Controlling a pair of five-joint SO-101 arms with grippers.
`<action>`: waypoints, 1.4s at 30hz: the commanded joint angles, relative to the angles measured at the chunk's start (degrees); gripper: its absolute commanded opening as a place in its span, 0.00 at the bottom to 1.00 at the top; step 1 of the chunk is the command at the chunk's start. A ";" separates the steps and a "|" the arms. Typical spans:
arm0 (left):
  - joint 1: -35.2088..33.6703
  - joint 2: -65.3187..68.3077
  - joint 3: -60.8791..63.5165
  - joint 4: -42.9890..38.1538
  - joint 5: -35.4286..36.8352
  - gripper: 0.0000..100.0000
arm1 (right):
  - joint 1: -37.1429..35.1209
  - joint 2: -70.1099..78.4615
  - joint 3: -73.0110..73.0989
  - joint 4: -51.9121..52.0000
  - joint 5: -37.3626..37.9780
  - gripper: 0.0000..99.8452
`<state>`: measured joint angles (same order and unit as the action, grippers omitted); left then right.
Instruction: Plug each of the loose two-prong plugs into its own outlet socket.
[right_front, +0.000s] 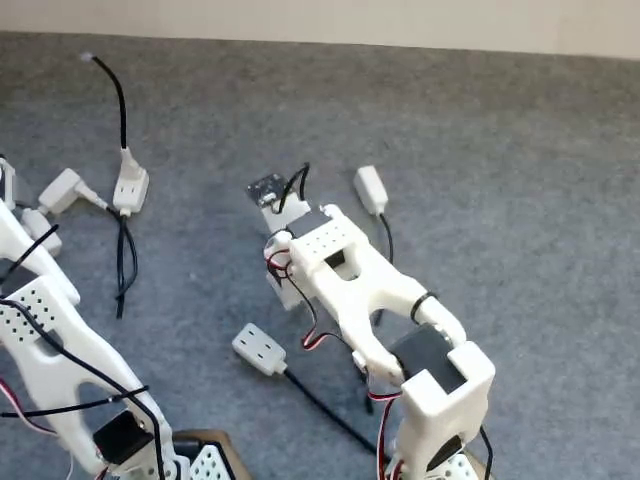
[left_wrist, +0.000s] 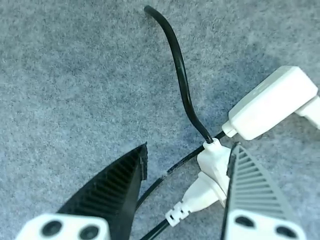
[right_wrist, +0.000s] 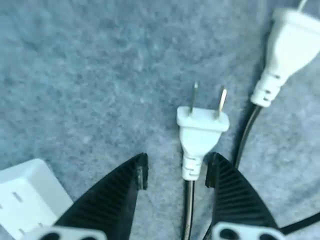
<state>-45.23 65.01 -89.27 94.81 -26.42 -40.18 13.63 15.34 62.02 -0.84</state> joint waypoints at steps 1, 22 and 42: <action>1.01 -1.19 -2.07 1.58 -0.35 0.26 | 0.66 -0.66 2.77 -3.30 2.37 0.10; 0.13 -9.80 -4.00 6.24 -0.26 0.26 | 4.88 -5.85 2.86 2.51 4.13 0.01; 13.23 -51.74 48.22 5.36 -2.20 0.27 | -10.07 -59.21 47.52 -22.20 11.87 0.01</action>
<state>-36.00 23.16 -45.58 100.44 -28.44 -49.05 -41.76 62.37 38.90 10.07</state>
